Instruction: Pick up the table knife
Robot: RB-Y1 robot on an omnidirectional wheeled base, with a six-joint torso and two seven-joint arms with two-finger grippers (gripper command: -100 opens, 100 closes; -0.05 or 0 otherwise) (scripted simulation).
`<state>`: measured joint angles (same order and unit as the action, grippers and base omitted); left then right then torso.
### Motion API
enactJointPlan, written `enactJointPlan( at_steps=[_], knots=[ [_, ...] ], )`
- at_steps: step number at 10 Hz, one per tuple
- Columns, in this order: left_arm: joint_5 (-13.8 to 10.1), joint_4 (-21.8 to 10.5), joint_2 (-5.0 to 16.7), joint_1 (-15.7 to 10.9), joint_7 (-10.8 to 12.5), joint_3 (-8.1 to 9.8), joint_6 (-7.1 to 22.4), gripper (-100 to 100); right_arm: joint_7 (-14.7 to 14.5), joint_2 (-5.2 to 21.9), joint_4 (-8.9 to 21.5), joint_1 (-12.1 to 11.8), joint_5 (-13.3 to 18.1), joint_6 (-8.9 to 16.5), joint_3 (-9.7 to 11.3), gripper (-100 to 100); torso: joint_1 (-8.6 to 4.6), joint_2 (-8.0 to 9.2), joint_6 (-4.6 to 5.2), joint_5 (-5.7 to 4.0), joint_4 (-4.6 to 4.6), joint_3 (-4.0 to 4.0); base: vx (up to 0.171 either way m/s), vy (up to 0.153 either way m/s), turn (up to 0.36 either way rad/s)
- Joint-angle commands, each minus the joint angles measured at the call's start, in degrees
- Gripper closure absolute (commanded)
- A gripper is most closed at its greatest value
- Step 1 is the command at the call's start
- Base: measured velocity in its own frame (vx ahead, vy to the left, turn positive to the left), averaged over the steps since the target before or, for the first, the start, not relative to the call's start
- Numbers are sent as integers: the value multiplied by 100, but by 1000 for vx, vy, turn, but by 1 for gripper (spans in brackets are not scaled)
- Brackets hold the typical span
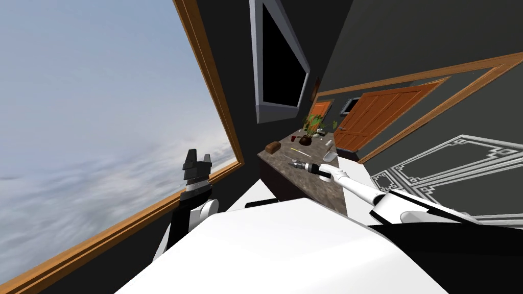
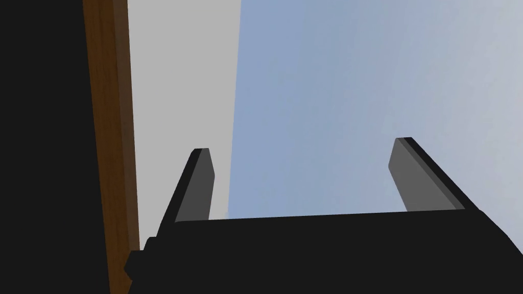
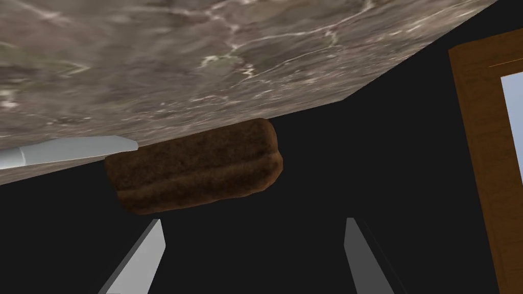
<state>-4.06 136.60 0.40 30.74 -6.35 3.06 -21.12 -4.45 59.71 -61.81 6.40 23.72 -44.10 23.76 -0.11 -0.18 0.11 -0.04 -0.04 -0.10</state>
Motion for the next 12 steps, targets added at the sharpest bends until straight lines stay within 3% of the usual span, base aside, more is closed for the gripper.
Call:
enactJointPlan(
  at_steps=[1,6,11,12],
  knots=[
    [0,0,0,0,0,0,0,0,-30,174,286,44,95,-114,82,-100,0,0,0,0,0,0,11,-23,237],
    [0,0,0,0,0,0,0,0,-70,444,919,93,239,-273,197,-100,11,-5,-3,4,0,-3,17,-5,169],
    [0,0,0,1,0,0,0,0,-146,896,1936,28,502,-566,417,-100,0,-8,3,0,-2,-5,35,-17,260],
    [0,0,1,0,0,0,0,0,-146,896,1936,28,502,-566,417,-100,-11,-14,-3,-1,-2,-7,31,-60,84]
  ],
)
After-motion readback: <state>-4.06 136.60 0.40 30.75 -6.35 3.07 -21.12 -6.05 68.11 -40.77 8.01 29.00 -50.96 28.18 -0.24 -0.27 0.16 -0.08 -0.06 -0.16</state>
